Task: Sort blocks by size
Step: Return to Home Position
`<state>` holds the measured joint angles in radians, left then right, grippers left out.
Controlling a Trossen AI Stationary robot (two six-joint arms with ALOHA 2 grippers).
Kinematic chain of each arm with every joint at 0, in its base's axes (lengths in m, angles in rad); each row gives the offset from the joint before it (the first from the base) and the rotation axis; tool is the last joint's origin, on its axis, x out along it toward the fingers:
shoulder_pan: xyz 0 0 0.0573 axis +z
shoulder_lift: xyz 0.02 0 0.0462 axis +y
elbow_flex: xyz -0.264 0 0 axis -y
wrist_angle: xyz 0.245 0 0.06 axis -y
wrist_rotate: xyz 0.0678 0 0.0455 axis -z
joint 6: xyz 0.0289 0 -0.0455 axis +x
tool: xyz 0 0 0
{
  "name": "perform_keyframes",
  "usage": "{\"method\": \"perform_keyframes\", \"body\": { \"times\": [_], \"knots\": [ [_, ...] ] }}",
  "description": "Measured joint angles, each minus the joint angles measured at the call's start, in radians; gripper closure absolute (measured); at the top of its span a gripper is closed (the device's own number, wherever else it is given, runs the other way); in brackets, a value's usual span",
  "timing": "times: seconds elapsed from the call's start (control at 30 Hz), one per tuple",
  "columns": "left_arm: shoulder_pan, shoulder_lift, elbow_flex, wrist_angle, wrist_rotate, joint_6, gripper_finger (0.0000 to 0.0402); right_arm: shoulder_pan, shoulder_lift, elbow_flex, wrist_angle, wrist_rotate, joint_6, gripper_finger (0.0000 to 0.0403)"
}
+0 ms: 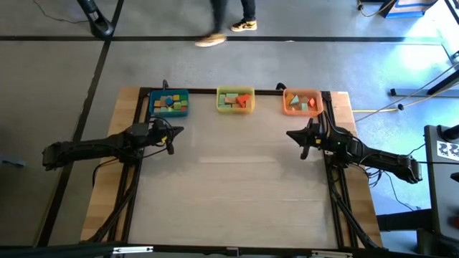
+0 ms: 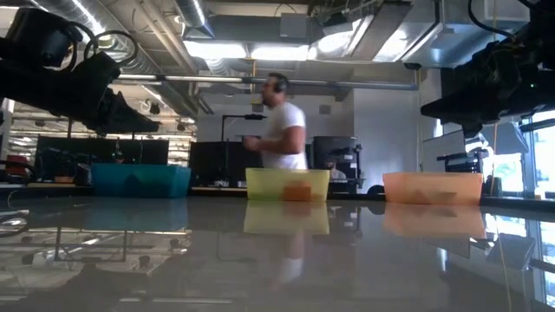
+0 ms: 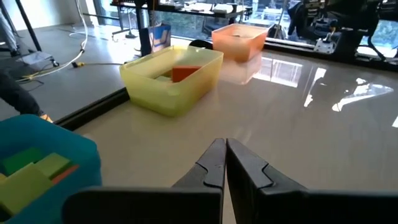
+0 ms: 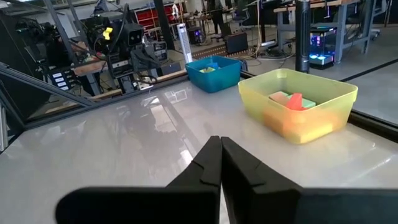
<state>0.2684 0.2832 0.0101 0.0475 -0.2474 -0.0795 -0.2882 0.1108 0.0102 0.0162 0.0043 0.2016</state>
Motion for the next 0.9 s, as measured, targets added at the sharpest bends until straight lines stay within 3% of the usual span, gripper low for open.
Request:
{"method": "perform_keyframes", "body": {
  "times": [0.9],
  "knots": [
    [0.000, 0.000, 0.000, 0.000, 0.000, 0.027, 0.0398, 0.000, 0.000, -0.002, -0.006, 0.002, 0.000, 0.0395]
  ]
}}
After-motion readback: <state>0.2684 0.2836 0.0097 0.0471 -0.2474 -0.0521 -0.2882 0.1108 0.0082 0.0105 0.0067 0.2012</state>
